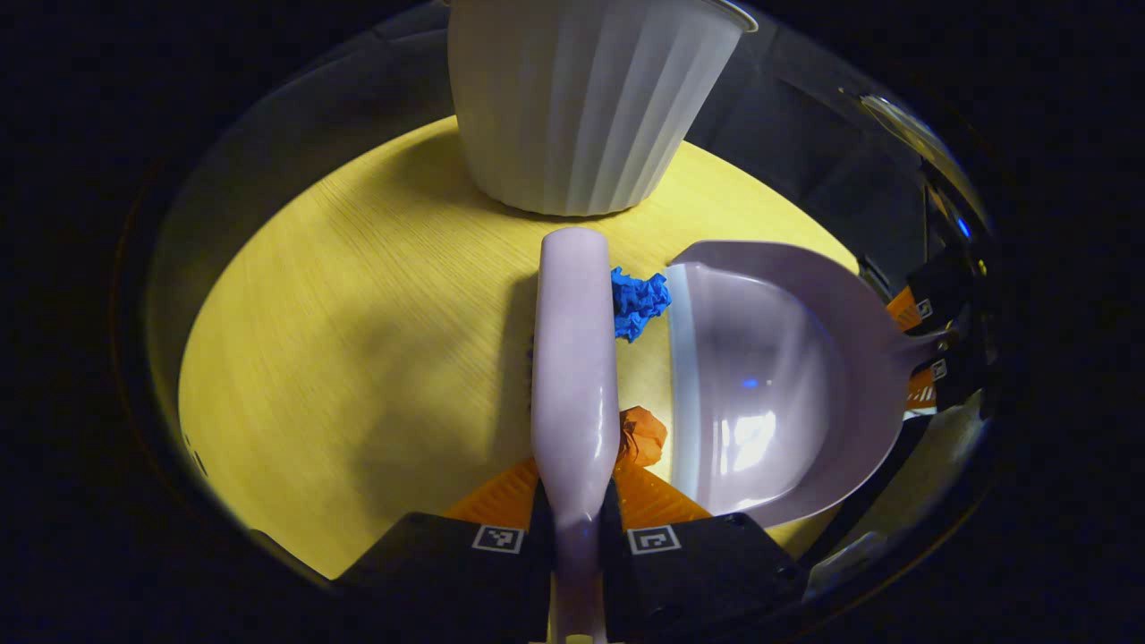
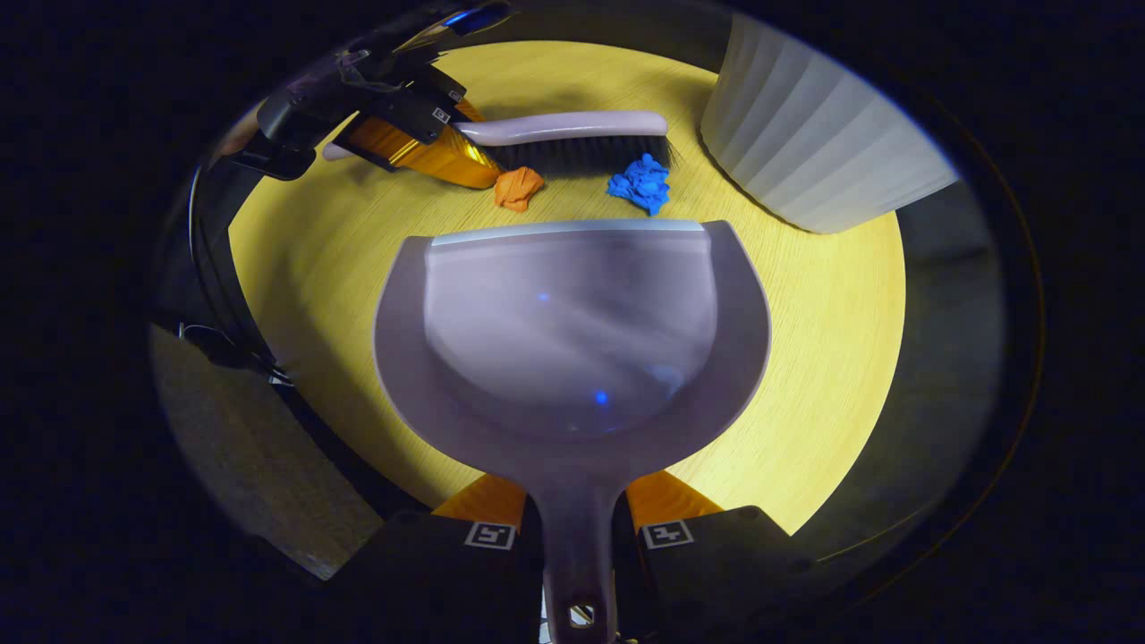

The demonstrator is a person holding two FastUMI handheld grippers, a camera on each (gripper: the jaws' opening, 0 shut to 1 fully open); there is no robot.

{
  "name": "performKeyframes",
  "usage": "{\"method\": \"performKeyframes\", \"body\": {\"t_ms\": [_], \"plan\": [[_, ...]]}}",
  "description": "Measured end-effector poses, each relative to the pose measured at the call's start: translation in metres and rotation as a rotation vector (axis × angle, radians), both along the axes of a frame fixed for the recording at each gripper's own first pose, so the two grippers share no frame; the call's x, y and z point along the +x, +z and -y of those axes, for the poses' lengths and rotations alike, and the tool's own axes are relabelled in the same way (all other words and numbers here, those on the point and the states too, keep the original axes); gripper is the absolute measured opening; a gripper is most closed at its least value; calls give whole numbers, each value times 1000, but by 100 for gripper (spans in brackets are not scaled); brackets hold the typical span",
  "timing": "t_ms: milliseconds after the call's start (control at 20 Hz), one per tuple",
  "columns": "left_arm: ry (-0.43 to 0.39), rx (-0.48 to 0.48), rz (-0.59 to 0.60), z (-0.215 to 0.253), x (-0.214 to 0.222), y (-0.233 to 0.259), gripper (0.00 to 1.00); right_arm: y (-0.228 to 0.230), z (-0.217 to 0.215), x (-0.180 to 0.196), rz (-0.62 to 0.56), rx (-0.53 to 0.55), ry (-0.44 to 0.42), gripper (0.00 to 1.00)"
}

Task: Pick up the small broom and dustpan from the desktop, sweep the trash into the dustpan with the broom, and then empty the trash into the garbage bin.

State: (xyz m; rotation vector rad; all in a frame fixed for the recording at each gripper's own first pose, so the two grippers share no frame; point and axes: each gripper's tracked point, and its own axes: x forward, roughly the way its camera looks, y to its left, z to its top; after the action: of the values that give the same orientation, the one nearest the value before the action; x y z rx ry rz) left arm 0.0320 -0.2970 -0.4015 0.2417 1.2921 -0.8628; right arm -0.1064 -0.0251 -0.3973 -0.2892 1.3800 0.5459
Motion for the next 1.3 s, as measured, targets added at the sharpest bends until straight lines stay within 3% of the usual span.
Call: {"method": "performKeyframes", "body": {"t_ms": [200,300,500,550,800,900,1100,1300], "plan": [[35,-116,-161,27,-32,24,28,-2,2,-5,17,16,18,31],[48,-156,-220,39,-43,32,27,-10,4,-9,25,23,16,36],[107,-215,-262,54,-56,47,27,-10,0,-6,88,64,-26,36],[126,-226,-250,57,-59,53,26,-11,-2,-4,108,71,-41,41],[228,-242,-96,24,-48,106,28,-2,-14,-13,164,83,-137,31],[247,-216,-23,1,-46,118,28,2,-17,-11,186,91,-184,36],[289,-157,86,-46,-44,124,28,5,-18,-8,207,67,-271,36],[327,-137,104,-87,-55,125,28,17,-20,-2,232,25,-370,36]]}}
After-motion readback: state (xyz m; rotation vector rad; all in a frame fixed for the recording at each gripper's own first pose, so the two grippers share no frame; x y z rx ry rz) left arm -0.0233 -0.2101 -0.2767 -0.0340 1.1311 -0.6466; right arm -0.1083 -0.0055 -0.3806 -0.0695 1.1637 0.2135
